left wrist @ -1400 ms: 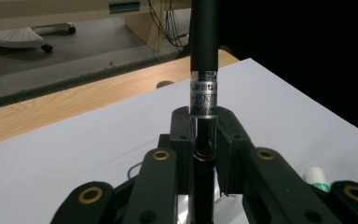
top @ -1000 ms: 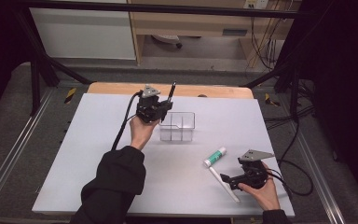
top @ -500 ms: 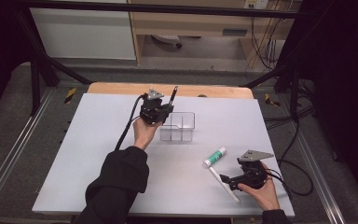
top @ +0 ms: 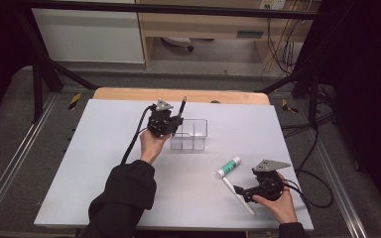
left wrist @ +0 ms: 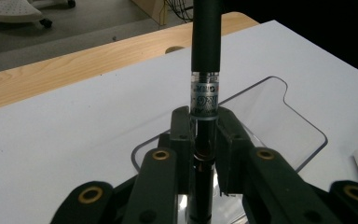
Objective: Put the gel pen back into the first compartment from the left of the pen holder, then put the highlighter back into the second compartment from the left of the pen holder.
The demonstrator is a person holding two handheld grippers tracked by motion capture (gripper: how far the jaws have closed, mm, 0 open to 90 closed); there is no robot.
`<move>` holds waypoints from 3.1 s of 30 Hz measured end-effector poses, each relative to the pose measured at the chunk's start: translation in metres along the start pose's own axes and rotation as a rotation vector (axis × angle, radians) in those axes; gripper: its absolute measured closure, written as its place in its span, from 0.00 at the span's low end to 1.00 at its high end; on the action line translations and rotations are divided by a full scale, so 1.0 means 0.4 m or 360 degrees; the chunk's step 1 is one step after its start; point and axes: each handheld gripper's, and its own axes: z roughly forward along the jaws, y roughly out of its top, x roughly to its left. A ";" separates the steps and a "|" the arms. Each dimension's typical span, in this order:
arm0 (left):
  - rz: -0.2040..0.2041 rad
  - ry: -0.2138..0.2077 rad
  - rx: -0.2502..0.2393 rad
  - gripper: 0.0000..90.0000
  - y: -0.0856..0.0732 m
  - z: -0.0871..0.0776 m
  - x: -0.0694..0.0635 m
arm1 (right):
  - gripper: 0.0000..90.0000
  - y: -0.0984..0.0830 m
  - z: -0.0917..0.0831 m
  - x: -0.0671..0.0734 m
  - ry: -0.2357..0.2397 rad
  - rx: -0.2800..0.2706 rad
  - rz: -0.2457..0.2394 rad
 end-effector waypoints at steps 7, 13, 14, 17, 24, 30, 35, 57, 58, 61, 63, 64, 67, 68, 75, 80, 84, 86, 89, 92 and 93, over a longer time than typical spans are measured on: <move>-0.0013 0.0003 0.0024 0.87 -0.016 0.004 0.003 | 0.01 0.000 0.000 0.001 0.0006 0.0011 0.0002; -0.0009 -0.0003 0.0056 0.86 -0.026 0.000 0.009 | 0.01 -0.001 0.004 0.002 -0.0001 0.0021 -0.0004; -0.0005 -0.0007 0.0048 0.84 -0.025 -0.004 0.009 | 0.01 -0.001 0.004 0.002 -0.0001 0.0020 -0.0003; 0.0012 -0.0021 0.0044 0.75 -0.020 -0.021 0.005 | 0.01 0.000 0.003 0.001 -0.0003 0.0014 -0.0007; 0.0083 -0.0042 0.0034 0.60 -0.013 -0.080 -0.001 | 0.01 0.001 0.001 0.001 -0.0006 0.0010 0.0013; 0.0130 -0.0045 0.0076 0.43 -0.026 -0.133 0.000 | 0.01 0.001 0.000 0.002 -0.0016 0.0026 0.0025; 0.0156 -0.0023 0.0095 0.32 -0.062 -0.175 0.006 | 0.01 0.002 0.000 0.003 -0.0021 0.0030 0.0043; 0.0116 -0.0029 0.0209 0.12 -0.257 -0.268 0.049 | 0.01 0.014 0.012 0.013 -0.0051 0.0079 0.0078; 0.0118 -0.0030 0.0213 0.12 -0.265 -0.272 0.050 | 0.01 0.015 0.014 0.014 -0.0058 0.0081 0.0083; 0.0124 -0.0024 0.0225 0.11 -0.292 -0.288 0.056 | 0.01 0.019 0.019 0.020 -0.0055 0.0087 0.0076; 0.0116 -0.0020 0.0230 0.11 -0.309 -0.299 0.063 | 0.01 0.022 0.024 0.025 -0.0060 0.0106 0.0054; 0.0108 -0.0019 0.0230 0.11 -0.317 -0.305 0.067 | 0.01 0.024 0.027 0.029 -0.0061 0.0114 0.0050; 0.0091 -0.0009 0.0224 0.11 -0.340 -0.321 0.082 | 0.02 0.030 0.036 0.037 -0.0065 0.0128 0.0035; 0.0086 -0.0008 0.0226 0.11 -0.348 -0.327 0.087 | 0.02 0.032 0.039 0.039 -0.0059 0.0134 0.0031; 0.0053 0.0012 0.0253 0.11 -0.395 -0.362 0.115 | 0.06 0.047 0.053 0.053 -0.0096 0.0174 0.0030; 0.0044 0.0011 0.0247 0.11 -0.413 -0.381 0.125 | 0.10 0.050 0.056 0.056 -0.0117 0.0202 0.0034; 0.0040 0.0010 0.0252 0.11 -0.425 -0.386 0.130 | 0.18 0.050 0.054 0.058 -0.0127 0.0206 0.0049; 0.0035 0.0007 0.0259 0.11 -0.431 -0.388 0.134 | 0.22 0.052 0.053 0.058 -0.0132 0.0225 0.0064; 0.0023 0.0003 0.0260 0.11 -0.438 -0.389 0.138 | 0.31 0.057 0.053 0.063 -0.0142 0.0247 0.0062; 0.0021 0.0001 0.0265 0.11 -0.444 -0.391 0.143 | 0.38 0.067 0.056 0.070 -0.0148 0.0261 0.0053; 0.0021 0.0008 0.0265 0.11 -0.445 -0.392 0.144 | 0.41 0.072 0.059 0.073 -0.0143 0.0268 0.0060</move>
